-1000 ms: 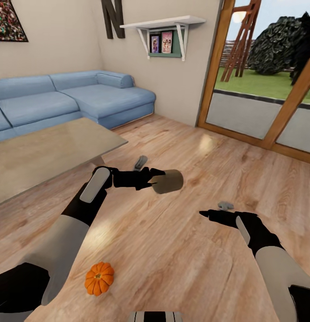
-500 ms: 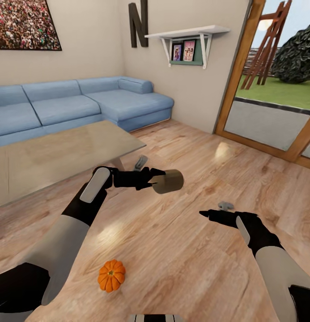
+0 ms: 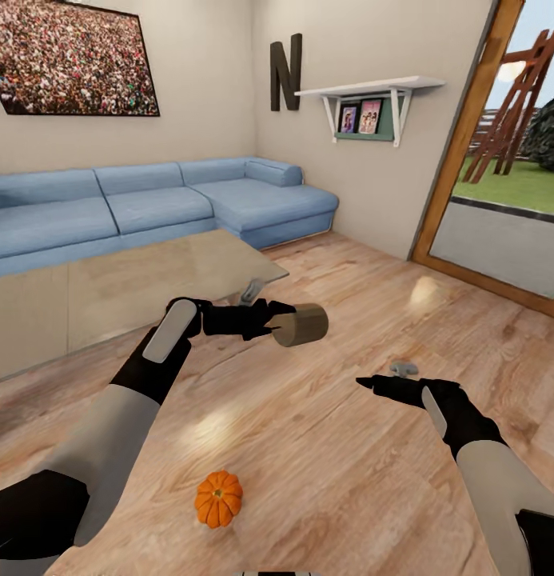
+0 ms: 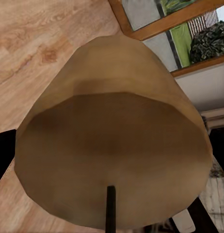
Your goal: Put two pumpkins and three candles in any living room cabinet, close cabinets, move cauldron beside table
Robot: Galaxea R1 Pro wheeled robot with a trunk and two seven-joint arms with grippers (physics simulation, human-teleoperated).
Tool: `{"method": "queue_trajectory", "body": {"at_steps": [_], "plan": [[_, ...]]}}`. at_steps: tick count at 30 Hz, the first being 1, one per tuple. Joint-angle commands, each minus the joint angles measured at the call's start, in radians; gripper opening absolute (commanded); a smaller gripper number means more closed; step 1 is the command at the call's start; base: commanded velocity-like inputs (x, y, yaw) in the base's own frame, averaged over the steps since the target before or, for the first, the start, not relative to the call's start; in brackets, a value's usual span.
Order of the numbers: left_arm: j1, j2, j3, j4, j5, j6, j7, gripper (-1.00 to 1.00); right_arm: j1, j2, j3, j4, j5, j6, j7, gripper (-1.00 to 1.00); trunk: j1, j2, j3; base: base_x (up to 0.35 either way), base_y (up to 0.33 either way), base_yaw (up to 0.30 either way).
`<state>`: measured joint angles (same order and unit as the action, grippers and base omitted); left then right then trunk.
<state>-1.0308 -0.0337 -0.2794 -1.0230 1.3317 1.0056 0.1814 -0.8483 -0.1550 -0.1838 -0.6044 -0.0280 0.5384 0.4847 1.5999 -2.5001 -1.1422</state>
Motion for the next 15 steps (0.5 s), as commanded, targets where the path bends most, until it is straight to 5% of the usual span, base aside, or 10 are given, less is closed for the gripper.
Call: {"method": "queue_trajectory", "body": {"at_steps": [1, 15], "plan": [[0.0, 0.0, 0.0, 0.0, 0.007, -0.001, 0.0, -1.0, 0.0, 0.0, 0.0, 0.0, 0.0, 0.0, 0.0, 1.0, -0.004, 0.007, 0.003, 0.0, 0.0, 0.217], [0.0, 0.0, 0.0, 0.0, 0.007, -0.001, 0.0, -1.0, 0.0, 0.0, 0.0, 0.0, 0.0, 0.0, 0.0, 1.0, -0.05, 0.091, 0.041, 0.0, 0.0, 0.216]]}}
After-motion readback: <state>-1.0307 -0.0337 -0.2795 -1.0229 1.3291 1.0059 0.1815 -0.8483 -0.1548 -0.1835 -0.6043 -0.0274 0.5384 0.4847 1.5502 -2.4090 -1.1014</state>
